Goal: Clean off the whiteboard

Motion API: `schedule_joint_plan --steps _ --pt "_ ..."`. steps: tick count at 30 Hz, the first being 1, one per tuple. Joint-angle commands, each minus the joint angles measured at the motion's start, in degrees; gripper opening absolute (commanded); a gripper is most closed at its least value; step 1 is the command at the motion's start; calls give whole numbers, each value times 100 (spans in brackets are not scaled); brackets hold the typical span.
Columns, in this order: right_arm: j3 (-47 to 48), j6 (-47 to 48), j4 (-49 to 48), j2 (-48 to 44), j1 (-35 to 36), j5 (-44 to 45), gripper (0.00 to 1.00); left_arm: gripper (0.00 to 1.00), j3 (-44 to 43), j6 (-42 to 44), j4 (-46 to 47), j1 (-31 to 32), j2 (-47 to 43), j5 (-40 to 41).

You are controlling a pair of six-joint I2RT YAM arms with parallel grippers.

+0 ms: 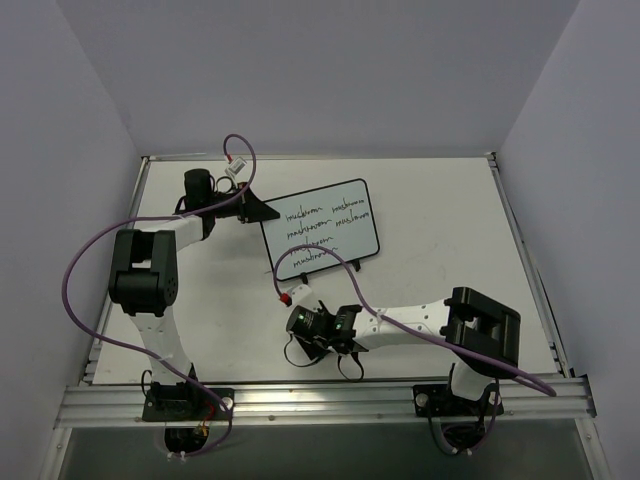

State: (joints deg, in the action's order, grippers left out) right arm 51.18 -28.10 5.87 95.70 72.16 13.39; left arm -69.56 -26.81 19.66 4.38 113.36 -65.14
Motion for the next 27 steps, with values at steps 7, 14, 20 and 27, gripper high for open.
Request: schedule_joint_plan --steps 7,14,20,27 --pt "164 -29 239 -315 52 305 42 2 101 949 -217 -245 265 1223" --pt "129 -29 160 -148 52 243 41 2 92 949 -226 -245 274 1223" --pt "138 -3 125 -96 52 199 38 2 74 941 -235 -245 292 1206" --pt "94 15 11 -16 52 103 39 2 65 941 -243 -245 292 1206"
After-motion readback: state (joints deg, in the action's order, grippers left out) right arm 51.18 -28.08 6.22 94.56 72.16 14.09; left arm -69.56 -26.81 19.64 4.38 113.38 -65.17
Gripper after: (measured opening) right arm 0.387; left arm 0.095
